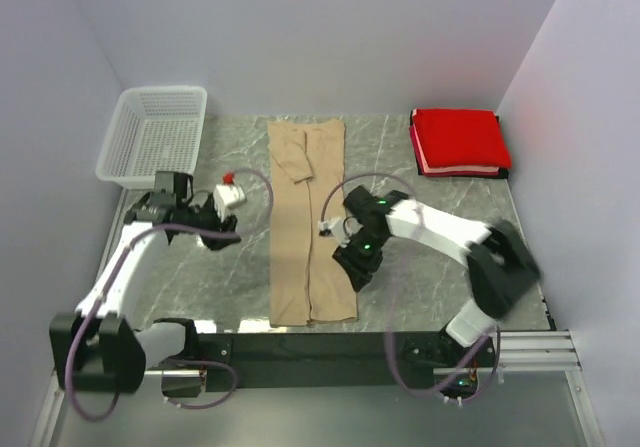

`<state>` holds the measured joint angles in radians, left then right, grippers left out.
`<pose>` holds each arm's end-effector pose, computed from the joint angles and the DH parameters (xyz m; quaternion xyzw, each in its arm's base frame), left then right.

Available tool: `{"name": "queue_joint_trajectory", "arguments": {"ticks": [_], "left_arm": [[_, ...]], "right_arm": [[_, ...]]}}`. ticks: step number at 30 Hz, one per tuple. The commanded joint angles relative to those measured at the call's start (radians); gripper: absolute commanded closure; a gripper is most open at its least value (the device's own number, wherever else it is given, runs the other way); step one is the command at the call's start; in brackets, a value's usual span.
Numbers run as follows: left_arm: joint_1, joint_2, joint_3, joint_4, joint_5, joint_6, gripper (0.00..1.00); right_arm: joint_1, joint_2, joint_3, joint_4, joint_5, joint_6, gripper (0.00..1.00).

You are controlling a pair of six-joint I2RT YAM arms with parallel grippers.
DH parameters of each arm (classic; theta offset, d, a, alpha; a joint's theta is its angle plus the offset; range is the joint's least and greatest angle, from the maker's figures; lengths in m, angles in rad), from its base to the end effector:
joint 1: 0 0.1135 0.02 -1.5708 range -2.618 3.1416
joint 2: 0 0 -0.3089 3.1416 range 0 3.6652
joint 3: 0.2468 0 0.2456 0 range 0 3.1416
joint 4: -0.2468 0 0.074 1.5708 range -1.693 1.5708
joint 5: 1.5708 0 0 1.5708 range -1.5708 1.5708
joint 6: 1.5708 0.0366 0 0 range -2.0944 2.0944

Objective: Fold and stack the t-shirts
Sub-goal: Fold the tshirt

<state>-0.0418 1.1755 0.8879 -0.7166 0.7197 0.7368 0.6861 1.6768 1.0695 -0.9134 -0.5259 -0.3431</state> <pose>0.1998 -0.0325 0.3029 0.4321 0.7940 -0.2288 0.3611 0.2110 0.1965 0.2285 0.4808 -0.8371 -0.2602 0.0205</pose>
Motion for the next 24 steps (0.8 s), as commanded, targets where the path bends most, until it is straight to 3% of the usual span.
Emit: {"name": "queue_joint_trajectory", "arguments": {"ticks": [1, 5, 8, 11, 15, 19, 24], "left_arm": [[-0.077, -0.138, -0.084, -0.213, 0.084, 0.379, 0.49], [-0.225, -0.291, -0.208, -0.198, 0.081, 0.452, 0.50], [-0.351, -0.335, -0.245, -0.129, 0.058, 0.426, 0.51], [-0.499, -0.307, -0.273, -0.132, 0.037, 0.446, 0.52], [-0.712, -0.269, -0.290, -0.021, -0.034, 0.351, 0.48], [-0.844, -0.234, -0.311, 0.002, -0.086, 0.340, 0.45], [-0.912, -0.205, -0.366, 0.062, -0.155, 0.325, 0.47]], "right_arm": [[0.030, -0.320, -0.078, 0.149, 0.127, -0.153, 0.47], [0.127, -0.572, -0.260, 0.261, 0.151, -0.330, 0.45], [0.225, -0.640, -0.339, 0.326, 0.176, -0.433, 0.45], [0.346, -0.654, -0.446, 0.381, 0.208, -0.507, 0.45], [0.441, -0.634, -0.502, 0.494, 0.274, -0.540, 0.44], [0.486, -0.586, -0.514, 0.519, 0.294, -0.556, 0.44], [0.506, -0.534, -0.536, 0.567, 0.322, -0.570, 0.46]]}}
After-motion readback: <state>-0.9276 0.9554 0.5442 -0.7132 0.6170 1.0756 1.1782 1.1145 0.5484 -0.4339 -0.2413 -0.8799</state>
